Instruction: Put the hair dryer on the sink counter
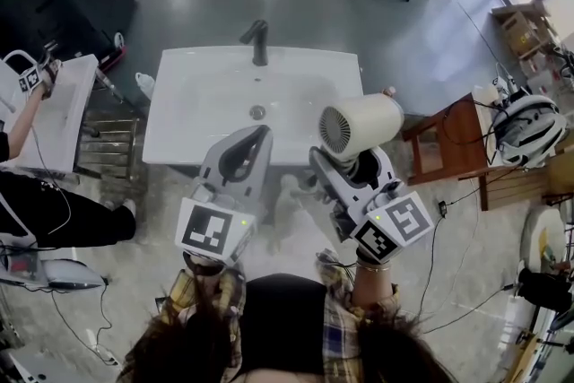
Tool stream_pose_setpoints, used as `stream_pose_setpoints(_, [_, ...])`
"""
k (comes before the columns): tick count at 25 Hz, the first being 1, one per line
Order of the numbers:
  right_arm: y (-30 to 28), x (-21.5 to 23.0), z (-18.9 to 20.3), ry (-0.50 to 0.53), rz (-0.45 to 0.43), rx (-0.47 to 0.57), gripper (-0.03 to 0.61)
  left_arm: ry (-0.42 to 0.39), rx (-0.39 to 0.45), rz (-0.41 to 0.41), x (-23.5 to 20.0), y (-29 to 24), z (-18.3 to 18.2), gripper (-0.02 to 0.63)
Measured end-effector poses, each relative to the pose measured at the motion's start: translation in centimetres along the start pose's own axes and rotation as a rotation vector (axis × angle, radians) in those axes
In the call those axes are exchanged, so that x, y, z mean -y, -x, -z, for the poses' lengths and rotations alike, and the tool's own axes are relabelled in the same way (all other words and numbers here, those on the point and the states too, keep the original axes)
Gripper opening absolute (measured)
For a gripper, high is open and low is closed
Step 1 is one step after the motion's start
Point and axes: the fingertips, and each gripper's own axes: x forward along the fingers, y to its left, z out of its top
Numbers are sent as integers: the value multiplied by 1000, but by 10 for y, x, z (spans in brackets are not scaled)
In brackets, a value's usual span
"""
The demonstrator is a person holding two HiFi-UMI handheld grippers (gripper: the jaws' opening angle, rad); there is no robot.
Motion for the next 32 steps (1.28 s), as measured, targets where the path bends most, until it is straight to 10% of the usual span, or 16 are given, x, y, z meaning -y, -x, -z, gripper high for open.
stream_pose_setpoints(32, [-147, 199, -29, -20, -151, -120, 282, -42, -64, -106, -74, -234, 7, 18])
